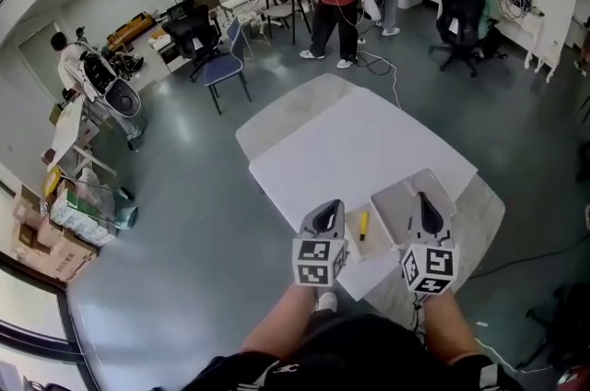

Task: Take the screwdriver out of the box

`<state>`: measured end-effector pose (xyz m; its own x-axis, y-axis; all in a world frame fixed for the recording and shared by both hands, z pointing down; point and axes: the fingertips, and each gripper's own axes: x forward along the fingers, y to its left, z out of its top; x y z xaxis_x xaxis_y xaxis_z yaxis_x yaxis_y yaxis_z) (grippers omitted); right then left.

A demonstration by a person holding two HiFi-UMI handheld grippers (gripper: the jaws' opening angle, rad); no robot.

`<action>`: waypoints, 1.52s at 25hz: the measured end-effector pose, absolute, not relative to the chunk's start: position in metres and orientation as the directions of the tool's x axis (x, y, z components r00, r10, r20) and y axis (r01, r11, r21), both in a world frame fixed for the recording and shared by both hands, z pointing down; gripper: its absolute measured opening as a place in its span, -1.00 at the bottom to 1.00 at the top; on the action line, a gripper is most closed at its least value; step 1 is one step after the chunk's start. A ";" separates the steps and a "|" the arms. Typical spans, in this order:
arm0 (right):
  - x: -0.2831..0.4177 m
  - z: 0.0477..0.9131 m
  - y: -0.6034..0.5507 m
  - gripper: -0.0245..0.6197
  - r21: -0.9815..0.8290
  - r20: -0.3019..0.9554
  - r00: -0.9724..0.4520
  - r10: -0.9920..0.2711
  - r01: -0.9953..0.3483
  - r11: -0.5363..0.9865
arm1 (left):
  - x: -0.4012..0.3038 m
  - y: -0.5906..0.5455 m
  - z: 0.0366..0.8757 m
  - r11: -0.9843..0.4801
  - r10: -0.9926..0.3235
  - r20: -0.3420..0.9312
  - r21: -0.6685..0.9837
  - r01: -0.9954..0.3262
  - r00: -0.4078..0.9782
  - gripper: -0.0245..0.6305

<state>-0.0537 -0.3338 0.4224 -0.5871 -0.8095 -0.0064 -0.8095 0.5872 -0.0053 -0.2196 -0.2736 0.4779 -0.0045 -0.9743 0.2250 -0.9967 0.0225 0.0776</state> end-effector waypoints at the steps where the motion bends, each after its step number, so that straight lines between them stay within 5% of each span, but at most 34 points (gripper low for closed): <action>1: -0.052 0.424 -0.336 -0.90 -0.007 -0.002 -0.578 -0.816 -0.816 0.578 | -0.220 -0.277 0.483 0.016 -0.971 0.241 0.083 -0.996 0.004 -0.89; 13: -0.014 0.444 -0.349 -0.90 -0.034 0.054 -0.452 -0.890 -0.892 0.451 | -0.186 -0.307 0.557 -0.162 -0.855 0.492 0.052 -0.985 0.167 -0.88; 15: -0.007 0.446 -0.349 -0.90 -0.038 0.060 -0.432 -0.900 -0.902 0.431 | -0.178 -0.309 0.568 -0.195 -0.832 0.518 0.058 -0.979 0.196 -0.61; 19: 0.008 0.452 -0.348 -0.90 -0.043 0.075 -0.392 -0.917 -0.920 0.389 | -0.169 -0.312 0.587 -0.232 -0.789 0.569 0.077 -0.970 0.233 -0.53; 38: 0.070 0.482 -0.334 -0.90 -0.058 0.147 -0.185 -0.972 -0.982 0.179 | -0.163 -0.342 0.705 -0.247 -0.545 0.811 0.087 -0.965 0.213 -0.49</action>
